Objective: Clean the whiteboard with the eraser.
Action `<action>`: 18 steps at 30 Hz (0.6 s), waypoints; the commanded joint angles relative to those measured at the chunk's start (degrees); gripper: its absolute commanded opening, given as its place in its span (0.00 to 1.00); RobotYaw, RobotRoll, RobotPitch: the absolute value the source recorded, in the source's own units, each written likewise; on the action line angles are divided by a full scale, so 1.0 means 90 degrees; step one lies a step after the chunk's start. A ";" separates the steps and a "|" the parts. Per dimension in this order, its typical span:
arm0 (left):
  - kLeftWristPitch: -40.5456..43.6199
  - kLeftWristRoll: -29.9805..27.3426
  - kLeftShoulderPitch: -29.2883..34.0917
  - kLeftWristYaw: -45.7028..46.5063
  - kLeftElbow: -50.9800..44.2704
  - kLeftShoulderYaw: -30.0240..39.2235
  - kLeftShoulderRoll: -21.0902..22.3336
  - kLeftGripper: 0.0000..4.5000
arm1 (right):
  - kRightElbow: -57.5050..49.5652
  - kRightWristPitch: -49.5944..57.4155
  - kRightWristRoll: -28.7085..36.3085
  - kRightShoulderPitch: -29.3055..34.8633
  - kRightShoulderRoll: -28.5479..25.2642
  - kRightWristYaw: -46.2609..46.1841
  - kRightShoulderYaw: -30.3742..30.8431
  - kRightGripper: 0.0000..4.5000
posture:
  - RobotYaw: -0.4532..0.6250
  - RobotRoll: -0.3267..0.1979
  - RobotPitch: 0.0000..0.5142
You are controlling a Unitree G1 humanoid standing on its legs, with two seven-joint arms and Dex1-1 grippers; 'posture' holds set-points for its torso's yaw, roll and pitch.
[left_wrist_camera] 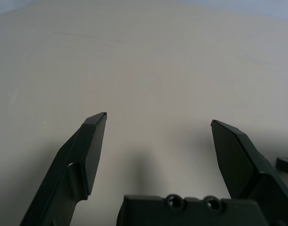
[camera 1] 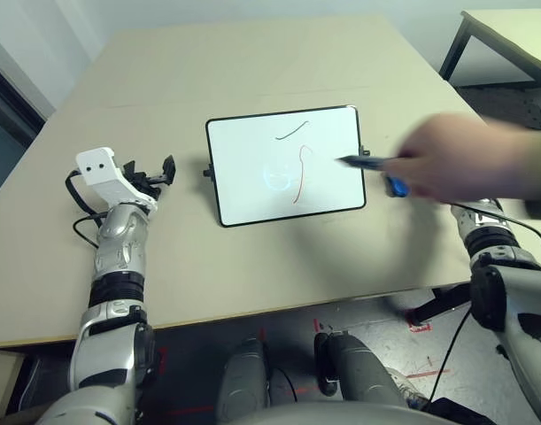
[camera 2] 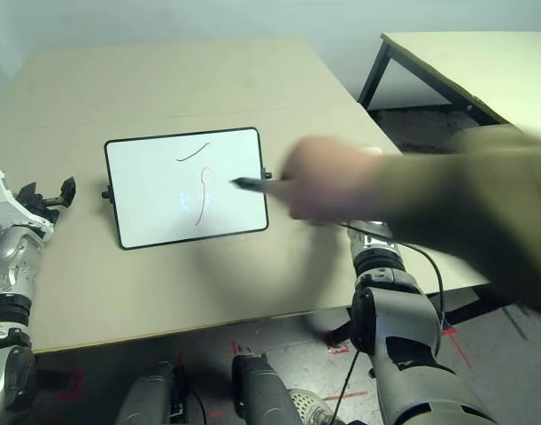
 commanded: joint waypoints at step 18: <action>0.2200 -0.0648 -0.1010 -0.2277 -0.1483 -0.0713 0.0593 1.00 | -0.4226 0.4295 0.0443 0.0974 0.0330 0.0849 0.0638 0.99 | 0.29 0.62 0.13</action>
